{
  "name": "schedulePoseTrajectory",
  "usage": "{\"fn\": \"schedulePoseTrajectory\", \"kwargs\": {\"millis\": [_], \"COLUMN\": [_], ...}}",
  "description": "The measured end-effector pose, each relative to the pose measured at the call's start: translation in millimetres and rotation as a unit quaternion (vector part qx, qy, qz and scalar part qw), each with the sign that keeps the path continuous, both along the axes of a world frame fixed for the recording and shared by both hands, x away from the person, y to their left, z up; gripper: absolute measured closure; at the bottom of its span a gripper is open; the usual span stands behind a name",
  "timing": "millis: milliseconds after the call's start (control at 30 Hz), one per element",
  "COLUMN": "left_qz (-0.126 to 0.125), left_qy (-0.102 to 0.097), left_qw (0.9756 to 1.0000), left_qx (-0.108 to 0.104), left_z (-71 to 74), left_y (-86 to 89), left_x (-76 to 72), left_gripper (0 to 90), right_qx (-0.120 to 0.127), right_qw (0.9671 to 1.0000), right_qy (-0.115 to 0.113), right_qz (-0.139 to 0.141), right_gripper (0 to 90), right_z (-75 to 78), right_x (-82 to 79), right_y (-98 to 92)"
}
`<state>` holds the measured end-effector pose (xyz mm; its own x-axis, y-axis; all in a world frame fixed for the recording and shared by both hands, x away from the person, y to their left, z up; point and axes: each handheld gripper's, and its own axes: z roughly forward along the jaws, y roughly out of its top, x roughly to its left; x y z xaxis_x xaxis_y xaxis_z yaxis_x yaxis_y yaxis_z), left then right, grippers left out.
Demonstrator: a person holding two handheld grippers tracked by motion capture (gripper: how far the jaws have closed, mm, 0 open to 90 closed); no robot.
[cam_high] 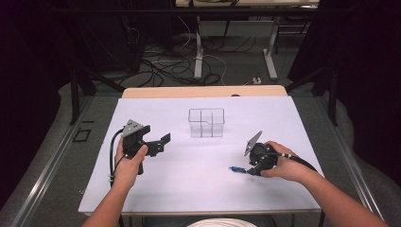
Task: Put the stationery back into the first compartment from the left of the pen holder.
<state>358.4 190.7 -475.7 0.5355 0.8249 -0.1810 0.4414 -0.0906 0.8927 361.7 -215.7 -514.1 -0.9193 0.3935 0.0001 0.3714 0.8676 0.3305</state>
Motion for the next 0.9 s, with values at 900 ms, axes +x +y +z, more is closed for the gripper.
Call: {"fn": "schedulePoseTrajectory", "kwargs": {"millis": [900], "left_qz": [-0.001], "left_qy": [-0.001], "left_qw": [0.9999], "left_qx": [0.011], "left_z": [-6.4], "left_y": [2.0], "left_x": [1.9], "left_gripper": [0.0], "right_qx": [-0.055], "right_qw": [0.9977], "right_qy": [0.033], "right_qz": [0.023], "right_gripper": [77.6], "right_z": [-12.7], "right_x": [3.4], "right_y": [0.3]}}
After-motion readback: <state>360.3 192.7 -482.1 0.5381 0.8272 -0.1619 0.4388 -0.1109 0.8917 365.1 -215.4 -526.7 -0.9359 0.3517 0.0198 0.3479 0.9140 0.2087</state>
